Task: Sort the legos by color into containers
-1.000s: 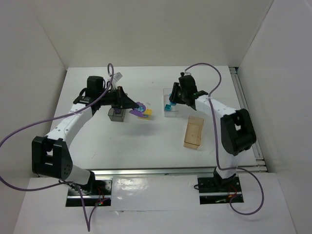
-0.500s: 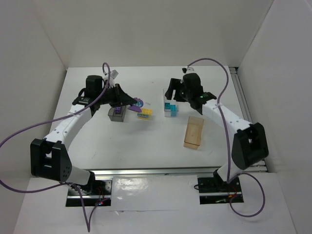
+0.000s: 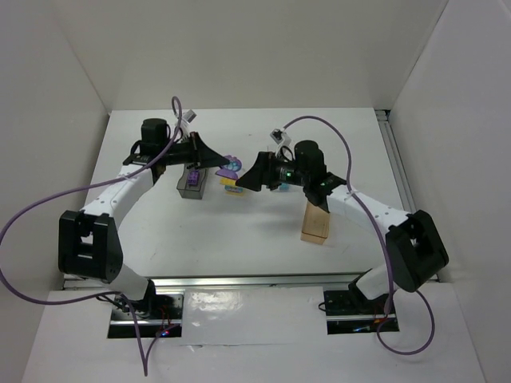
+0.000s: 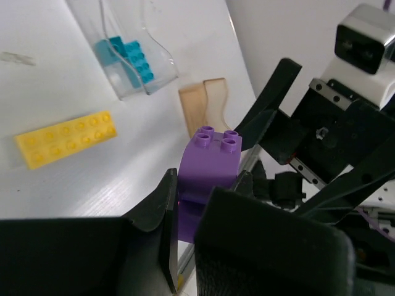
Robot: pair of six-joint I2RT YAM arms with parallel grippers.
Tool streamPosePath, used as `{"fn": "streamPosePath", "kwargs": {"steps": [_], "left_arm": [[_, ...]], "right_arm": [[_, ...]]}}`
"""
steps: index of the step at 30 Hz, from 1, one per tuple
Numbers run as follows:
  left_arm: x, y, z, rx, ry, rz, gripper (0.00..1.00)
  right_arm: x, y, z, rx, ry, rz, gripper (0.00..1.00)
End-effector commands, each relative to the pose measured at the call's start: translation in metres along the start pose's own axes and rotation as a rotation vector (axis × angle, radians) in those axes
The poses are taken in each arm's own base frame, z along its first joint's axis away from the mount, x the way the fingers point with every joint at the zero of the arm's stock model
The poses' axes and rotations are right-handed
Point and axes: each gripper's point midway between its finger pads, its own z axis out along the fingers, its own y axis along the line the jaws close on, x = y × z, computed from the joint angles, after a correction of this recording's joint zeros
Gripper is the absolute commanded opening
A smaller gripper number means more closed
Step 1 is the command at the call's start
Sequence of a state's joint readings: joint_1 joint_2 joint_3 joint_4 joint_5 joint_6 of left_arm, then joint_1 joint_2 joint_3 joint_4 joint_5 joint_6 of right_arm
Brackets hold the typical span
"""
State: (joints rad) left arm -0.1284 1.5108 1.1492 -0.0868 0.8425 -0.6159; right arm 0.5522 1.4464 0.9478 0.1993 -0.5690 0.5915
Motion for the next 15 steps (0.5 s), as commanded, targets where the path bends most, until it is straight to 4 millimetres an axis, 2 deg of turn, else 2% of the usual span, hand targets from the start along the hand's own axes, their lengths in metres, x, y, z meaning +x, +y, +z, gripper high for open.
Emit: {"fn": "streamPosePath", "kwargs": {"steps": [1,5,6,13,15], "left_arm": [[-0.006,-0.032,-0.002,0.193,0.016,0.025,0.0],[-0.007,-0.036,-0.004,0.199,0.013,0.034,0.0],[-0.004,-0.035,-0.003,0.206,0.029,0.023,0.0],[0.001,-0.041,-0.006,0.255,0.053,0.033,0.0],[0.001,-0.043,-0.006,0.265,0.054,0.043,0.0]], "right_arm": [[-0.023,0.042,0.007,-0.221,-0.07,-0.053,0.97],[-0.026,0.049,0.014,-0.277,-0.089,-0.036,0.93],[-0.026,0.048,0.016,-0.277,-0.089,-0.035,0.88],[-0.03,0.042,0.026,-0.282,-0.105,-0.017,0.74],[-0.033,0.043,0.026,-0.282,-0.118,-0.014,0.65]]}}
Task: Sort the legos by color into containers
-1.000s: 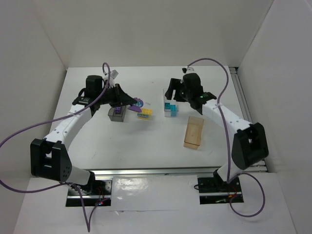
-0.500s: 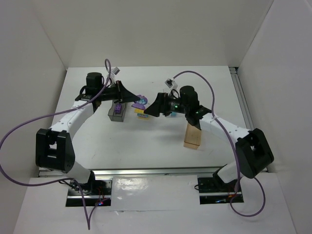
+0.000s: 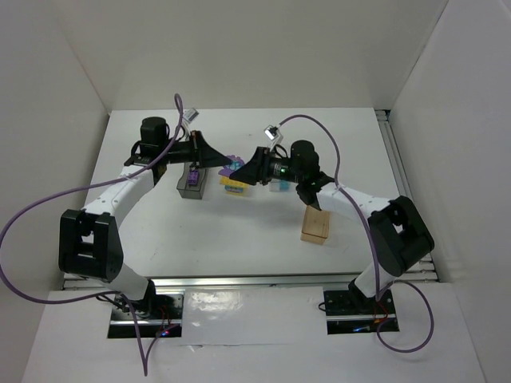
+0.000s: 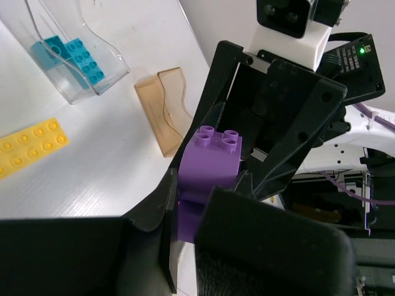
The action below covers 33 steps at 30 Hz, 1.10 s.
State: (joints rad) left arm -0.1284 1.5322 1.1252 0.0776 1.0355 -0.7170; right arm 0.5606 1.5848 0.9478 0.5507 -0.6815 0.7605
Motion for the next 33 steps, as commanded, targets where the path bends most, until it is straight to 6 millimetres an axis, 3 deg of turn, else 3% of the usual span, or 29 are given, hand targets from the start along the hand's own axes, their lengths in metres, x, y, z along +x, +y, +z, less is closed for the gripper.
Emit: {"fn": "streamPosePath", "kwargs": {"steps": [1,6,8,12,16,19,20,21,24,27,33], "left_arm": [[-0.005,-0.015,-0.003,0.069,0.004,0.055,0.0],[-0.007,-0.018,-0.003,0.072,0.001,0.054,0.0],[-0.012,-0.014,-0.003,0.04,-0.021,0.046,0.0],[-0.03,-0.009,-0.004,-0.023,-0.068,0.033,0.0],[-0.044,0.0,-0.009,-0.113,-0.116,0.023,0.0],[-0.063,0.025,-0.027,-0.262,-0.192,0.01,0.0],[-0.056,0.036,-0.034,-0.352,-0.183,-0.033,0.0],[-0.071,0.059,-0.052,-0.541,-0.255,0.023,0.0],[-0.062,0.104,-0.091,-0.874,-0.263,-0.016,0.0],[-0.057,0.122,-0.11,-1.017,-0.258,-0.025,0.0],[-0.038,0.154,-0.102,-1.052,-0.179,-0.086,0.0]], "right_arm": [[-0.018,0.02,0.007,-0.083,-0.059,-0.052,0.62],[-0.021,0.029,0.009,-0.132,-0.054,-0.047,0.35],[-0.012,0.025,0.012,-0.103,-0.014,-0.029,0.24],[0.012,0.005,0.02,0.051,0.066,-0.055,0.23],[0.016,-0.004,0.01,0.176,0.059,-0.092,0.23],[0.023,-0.014,-0.003,0.294,0.053,-0.093,0.23],[0.015,-0.019,-0.009,0.351,0.019,-0.11,0.23],[0.02,-0.021,-0.014,0.384,0.037,-0.111,0.23],[0.008,-0.027,-0.028,0.475,-0.027,-0.124,0.23],[-0.003,-0.035,-0.04,0.564,-0.1,-0.112,0.23],[-0.022,-0.037,-0.038,0.618,-0.134,-0.128,0.23]]}}
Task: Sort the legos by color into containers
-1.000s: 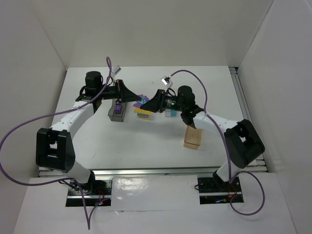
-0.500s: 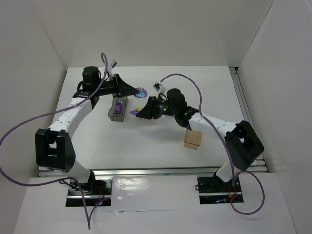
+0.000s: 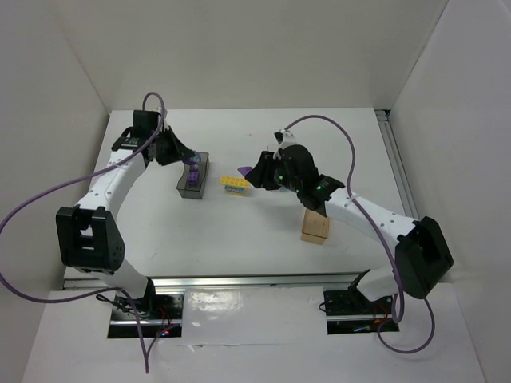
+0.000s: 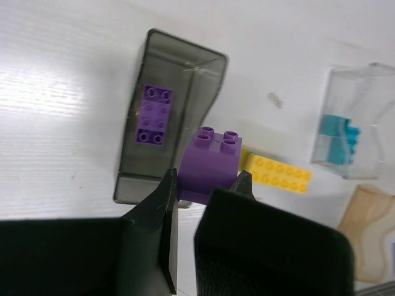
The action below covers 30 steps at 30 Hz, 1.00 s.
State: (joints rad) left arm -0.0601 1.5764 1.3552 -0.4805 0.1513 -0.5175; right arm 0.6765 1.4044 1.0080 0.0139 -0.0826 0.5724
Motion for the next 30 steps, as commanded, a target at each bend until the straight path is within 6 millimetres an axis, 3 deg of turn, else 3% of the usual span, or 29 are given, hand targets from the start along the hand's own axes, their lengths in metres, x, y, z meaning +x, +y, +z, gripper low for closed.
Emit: {"fn": "streamPosePath", "kwargs": {"steps": [1,4,7,8,11,13,14,17,22,25,29,30], "left_arm": [[0.014,0.029,0.015,-0.131,0.065,0.019,0.0],[0.024,0.036,0.033,-0.146,0.122,0.019,0.0],[0.029,0.039,0.047,-0.161,0.178,0.01,0.17],[0.03,0.039,0.049,-0.155,0.194,0.017,0.43],[0.023,0.037,0.045,-0.164,0.197,0.038,0.81],[0.007,0.031,0.033,-0.165,0.153,0.046,0.88],[-0.004,0.028,0.021,-0.171,0.113,0.052,0.9],[-0.027,0.02,-0.01,-0.19,0.046,0.071,0.9],[-0.065,0.035,-0.078,-0.305,-0.125,-0.036,0.86],[-0.062,0.038,-0.103,-0.301,-0.174,-0.094,0.85],[-0.057,0.041,-0.113,-0.292,-0.208,-0.108,0.85],[-0.056,0.043,-0.11,-0.293,-0.205,-0.108,0.85]], "right_arm": [[-0.016,0.0,0.002,0.062,-0.037,-0.025,0.23],[-0.017,0.004,0.004,0.048,-0.038,-0.025,0.23],[-0.025,0.011,0.015,0.032,-0.042,-0.016,0.23],[-0.021,0.014,0.018,0.028,-0.028,-0.033,0.23],[-0.023,0.024,0.035,0.008,-0.009,-0.047,0.23],[-0.011,0.026,0.054,0.004,0.04,-0.049,0.24],[-0.022,0.035,0.059,-0.018,0.027,-0.05,0.24],[-0.024,0.043,0.087,-0.033,0.036,-0.075,0.24],[-0.018,0.046,0.131,-0.022,0.07,-0.129,0.24],[-0.013,0.057,0.161,-0.03,0.077,-0.15,0.25],[-0.006,0.056,0.198,-0.012,0.08,-0.155,0.29],[-0.004,0.055,0.212,-0.015,0.076,-0.155,0.44]]}}
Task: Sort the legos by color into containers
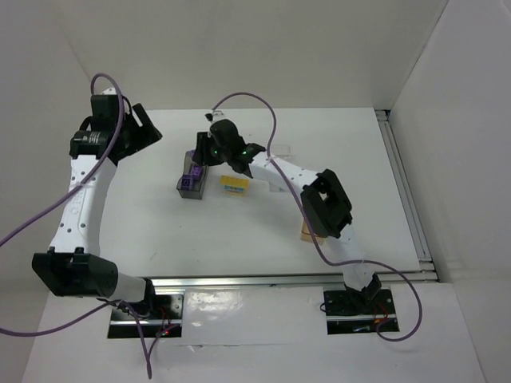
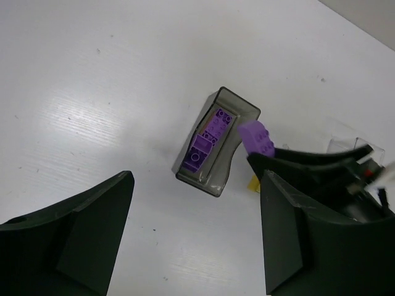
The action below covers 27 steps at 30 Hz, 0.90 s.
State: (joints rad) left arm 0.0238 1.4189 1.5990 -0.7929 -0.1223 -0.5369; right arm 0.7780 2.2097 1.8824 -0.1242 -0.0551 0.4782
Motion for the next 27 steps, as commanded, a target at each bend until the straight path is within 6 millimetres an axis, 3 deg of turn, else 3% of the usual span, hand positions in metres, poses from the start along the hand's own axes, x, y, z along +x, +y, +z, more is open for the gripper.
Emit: {"fn": "streamPosePath", "kwargs": {"steps": [1,2,4,6,7,9,10,12,13,15,17,19,22,23,27], "left_arm": [[0.013,0.007,0.005,-0.025,0.033,-0.018,0.85],[0.011,0.007,0.001,-0.02,0.025,-0.018,0.85],[0.017,0.006,0.003,-0.007,0.044,0.005,0.85],[0.018,0.007,0.001,-0.007,0.044,0.005,0.85],[0.021,0.007,-0.001,0.002,0.046,0.005,0.85],[0.023,0.008,0.001,0.001,0.049,0.014,0.85],[0.025,0.003,0.001,0.028,0.062,0.014,0.85],[0.028,-0.003,0.003,0.073,0.063,0.035,0.82],[0.03,-0.006,0.002,0.097,0.073,0.053,0.82],[0.039,-0.015,0.007,0.164,0.105,0.092,0.8],[0.053,-0.021,0.013,0.207,0.151,0.124,0.79],[0.065,-0.022,0.023,0.213,0.186,0.145,0.79],[0.073,-0.02,0.028,0.214,0.21,0.155,0.79],[0.074,-0.023,0.026,0.235,0.219,0.153,0.79],[0.076,-0.026,0.025,0.256,0.226,0.162,0.79]], "right_arm": [[-0.006,0.004,0.022,0.012,-0.006,-0.024,0.57],[-0.003,0.009,0.028,0.011,0.009,-0.028,0.68],[-0.017,0.013,0.04,0.019,-0.009,-0.037,0.88],[-0.021,0.011,0.035,0.043,-0.013,-0.051,0.93],[-0.024,0.016,0.023,0.05,-0.024,-0.055,0.95],[-0.035,0.018,0.008,0.052,-0.071,-0.064,0.93],[-0.039,0.016,-0.011,0.071,-0.085,-0.063,0.9],[-0.046,0.016,-0.031,0.076,-0.119,-0.071,0.81],[-0.043,0.009,-0.052,0.107,-0.125,-0.071,0.77],[-0.043,-0.005,-0.071,0.152,-0.131,-0.088,0.69],[-0.036,-0.021,-0.092,0.188,-0.117,-0.134,0.57],[-0.019,-0.031,-0.098,0.211,-0.041,-0.199,0.57],[0.009,-0.049,-0.098,0.232,0.113,-0.372,0.74],[0.019,-0.045,-0.091,0.185,0.169,-0.416,0.86],[0.05,-0.07,-0.085,0.194,0.346,-0.598,0.96]]}}
